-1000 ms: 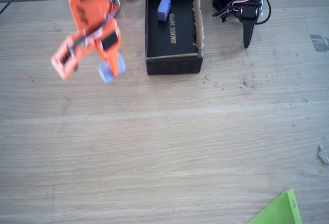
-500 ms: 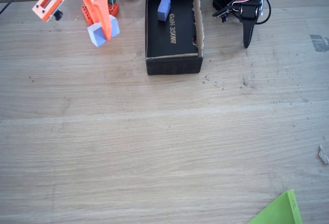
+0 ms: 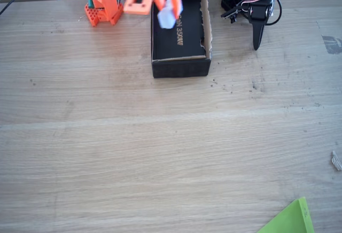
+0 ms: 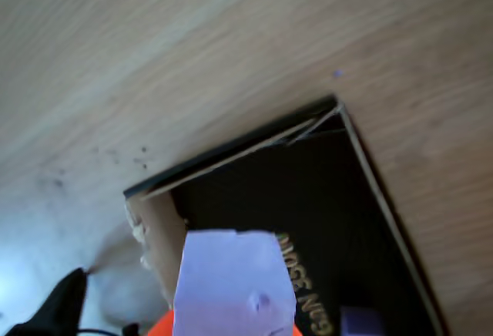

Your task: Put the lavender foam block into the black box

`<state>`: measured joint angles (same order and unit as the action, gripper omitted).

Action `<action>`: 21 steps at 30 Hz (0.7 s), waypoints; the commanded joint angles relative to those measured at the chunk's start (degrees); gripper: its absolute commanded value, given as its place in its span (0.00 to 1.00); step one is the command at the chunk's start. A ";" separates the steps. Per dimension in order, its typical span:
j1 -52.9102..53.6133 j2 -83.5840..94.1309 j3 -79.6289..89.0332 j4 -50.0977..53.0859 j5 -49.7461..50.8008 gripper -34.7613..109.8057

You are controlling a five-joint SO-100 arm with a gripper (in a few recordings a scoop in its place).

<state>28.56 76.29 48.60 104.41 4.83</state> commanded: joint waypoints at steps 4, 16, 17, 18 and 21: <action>-4.48 -6.33 -11.43 2.11 -3.60 0.24; -4.48 -5.54 -11.07 2.90 -5.27 0.36; -4.57 -5.54 -11.07 2.90 -5.27 0.37; -4.57 -5.45 -11.07 2.81 -5.27 0.37; -4.75 -5.45 -11.07 2.46 -5.27 0.38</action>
<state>22.94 68.38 41.04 106.88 1.58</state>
